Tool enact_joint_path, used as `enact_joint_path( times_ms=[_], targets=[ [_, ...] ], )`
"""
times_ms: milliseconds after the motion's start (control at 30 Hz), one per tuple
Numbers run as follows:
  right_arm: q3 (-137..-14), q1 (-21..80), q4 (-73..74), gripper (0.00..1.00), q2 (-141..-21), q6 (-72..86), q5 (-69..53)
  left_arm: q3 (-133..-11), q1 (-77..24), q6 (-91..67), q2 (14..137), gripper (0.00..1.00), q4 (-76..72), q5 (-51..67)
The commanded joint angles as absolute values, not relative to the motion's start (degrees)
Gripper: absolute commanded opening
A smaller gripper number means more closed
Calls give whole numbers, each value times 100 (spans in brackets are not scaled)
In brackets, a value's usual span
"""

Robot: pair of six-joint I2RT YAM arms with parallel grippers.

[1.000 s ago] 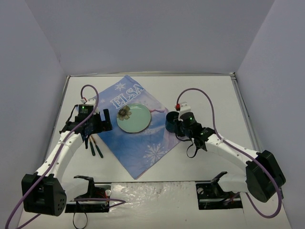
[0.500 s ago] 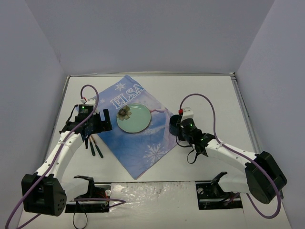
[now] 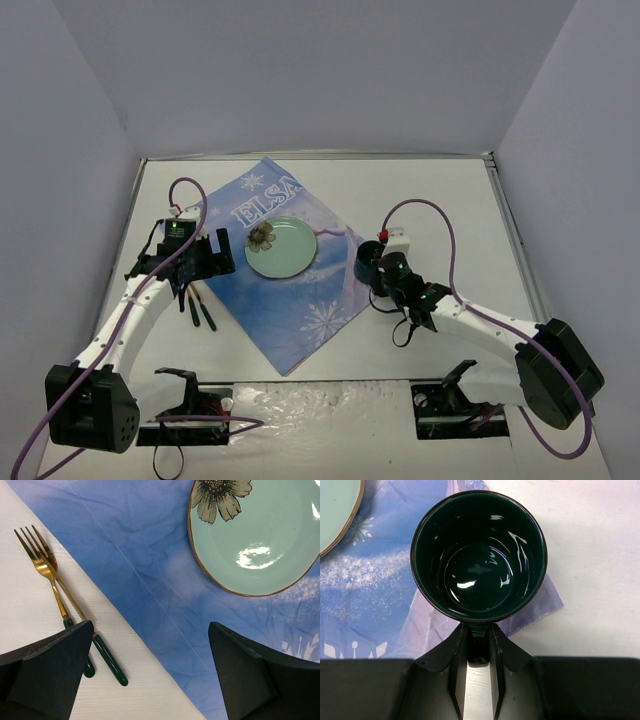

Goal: Set the dinner table for one person

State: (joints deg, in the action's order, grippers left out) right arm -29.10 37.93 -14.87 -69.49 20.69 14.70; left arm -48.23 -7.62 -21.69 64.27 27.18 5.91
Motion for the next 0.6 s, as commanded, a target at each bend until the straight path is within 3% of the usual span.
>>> enact_joint_path(
  times_ms=[0,67,367,567],
  targets=[
    [-2988,3858,-1934,24,-6680,2303,1811,-5036,-721,-2250,6284,97,2619,510],
    [-3005,3858,-1848,39,-6554,2326,1814,-5022,-721,-2284,6267,97,2630,483],
    [-3707,3854,-1004,80,-5756,2068,1823,-4974,-721,-2625,6373,97,2879,187],
    [-4577,3626,-506,93,-5969,1542,1410,-4787,-584,-3158,6591,97,3026,-179]
  ],
)
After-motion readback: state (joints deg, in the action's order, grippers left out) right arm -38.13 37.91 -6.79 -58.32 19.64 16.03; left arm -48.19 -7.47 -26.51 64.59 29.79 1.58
